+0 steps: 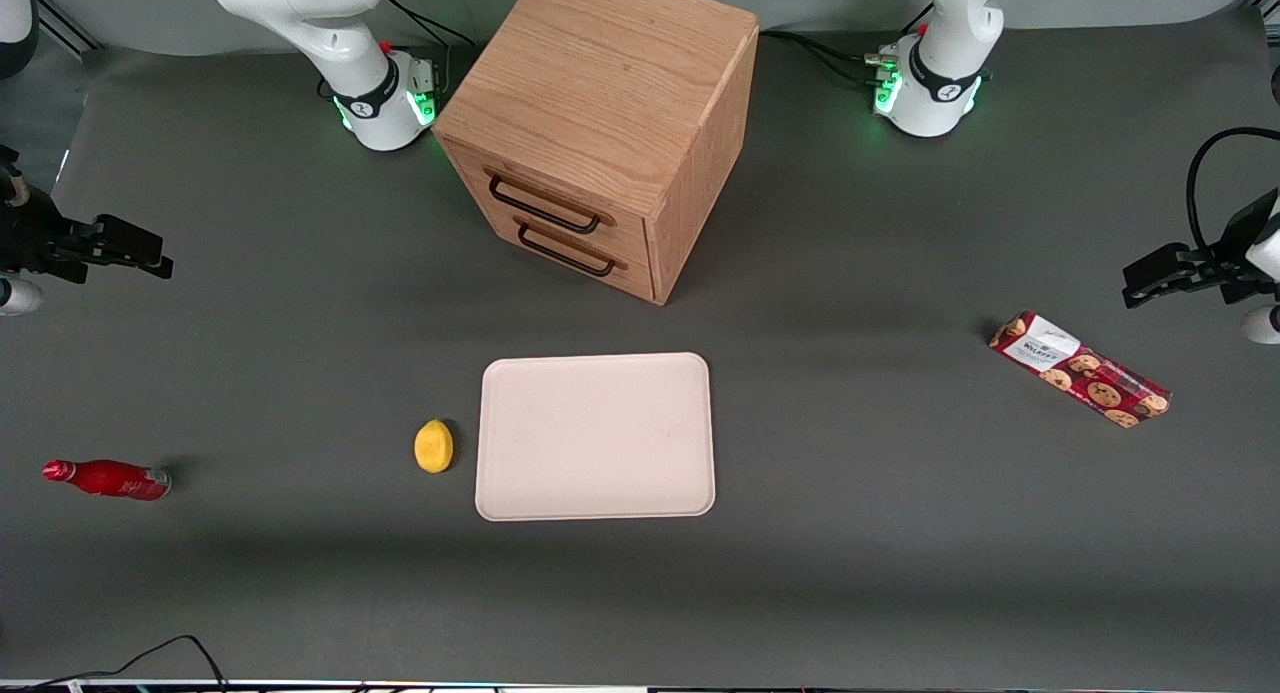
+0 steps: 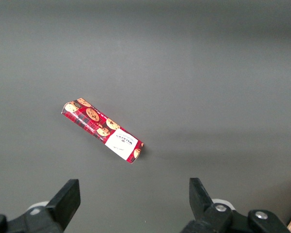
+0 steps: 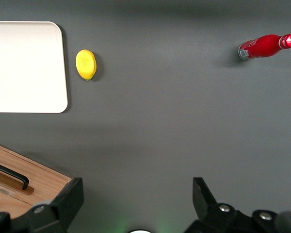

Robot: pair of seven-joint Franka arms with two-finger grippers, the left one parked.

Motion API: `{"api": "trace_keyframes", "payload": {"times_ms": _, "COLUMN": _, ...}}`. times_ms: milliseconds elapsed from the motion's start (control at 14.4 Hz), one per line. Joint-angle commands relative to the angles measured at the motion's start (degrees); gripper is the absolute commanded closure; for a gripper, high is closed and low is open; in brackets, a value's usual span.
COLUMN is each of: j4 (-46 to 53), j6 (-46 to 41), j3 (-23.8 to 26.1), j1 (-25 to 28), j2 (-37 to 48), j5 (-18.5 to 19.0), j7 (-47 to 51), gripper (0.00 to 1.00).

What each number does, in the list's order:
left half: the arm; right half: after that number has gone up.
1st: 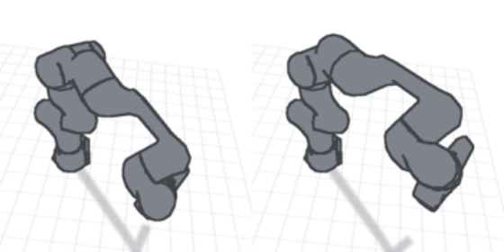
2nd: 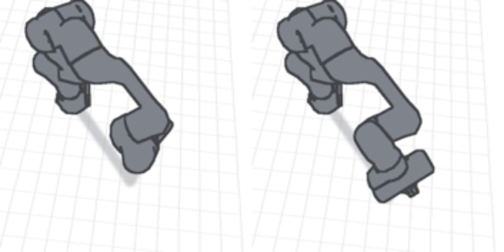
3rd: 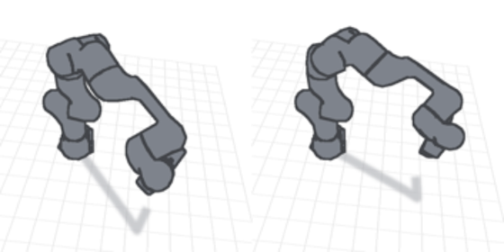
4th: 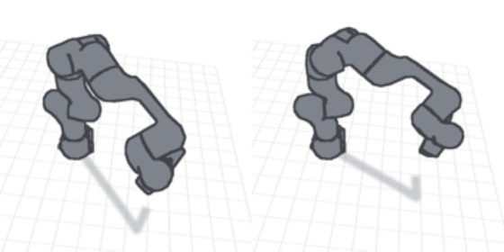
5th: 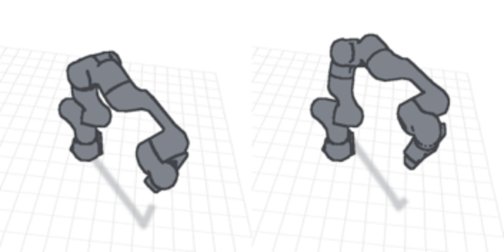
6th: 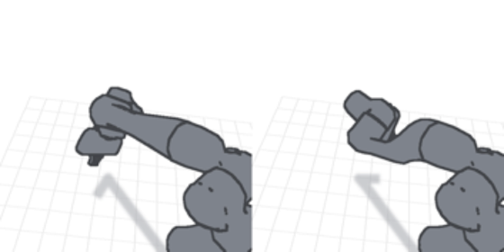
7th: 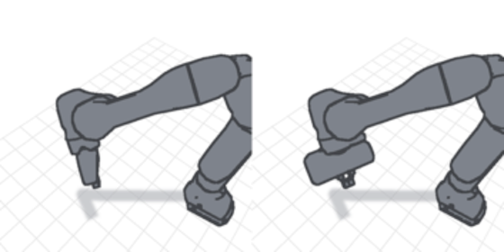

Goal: Open upper drawer

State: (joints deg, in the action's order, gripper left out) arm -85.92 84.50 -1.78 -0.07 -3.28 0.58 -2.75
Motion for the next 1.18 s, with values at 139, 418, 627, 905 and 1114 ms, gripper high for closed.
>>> {"api": "trace_keyframes", "payload": {"times_ms": 139, "j4": 1.0, "j6": -0.5, "j3": 0.5, "j1": -0.1, "j2": -0.1, "j5": -0.4, "j7": -0.4, "gripper": 0.00}}
{"api": "trace_keyframes", "payload": {"times_ms": 418, "j4": 0.8, "j6": -1.9, "j3": 1.4, "j1": 3.4, "j2": -0.1, "j5": -2.1, "j7": -0.4, "gripper": 0.00}}
{"api": "trace_keyframes", "payload": {"times_ms": 627, "j4": 0.5, "j6": -2.2, "j3": 0.7, "j1": 9.7, "j2": -0.3, "j5": -2.9, "j7": -0.3, "gripper": 0.00}}
{"api": "trace_keyframes", "payload": {"times_ms": 905, "j4": 0.4, "j6": -3.6, "j3": -1.5, "j1": 20.3, "j2": -0.2, "j5": -3.2, "j7": 0.5, "gripper": 0.00}}
{"api": "trace_keyframes", "payload": {"times_ms": 1114, "j4": 0.7, "j6": -3.9, "j3": -8.4, "j1": 31.0, "j2": -0.1, "j5": -8.3, "j7": -0.3, "gripper": 0.00}}
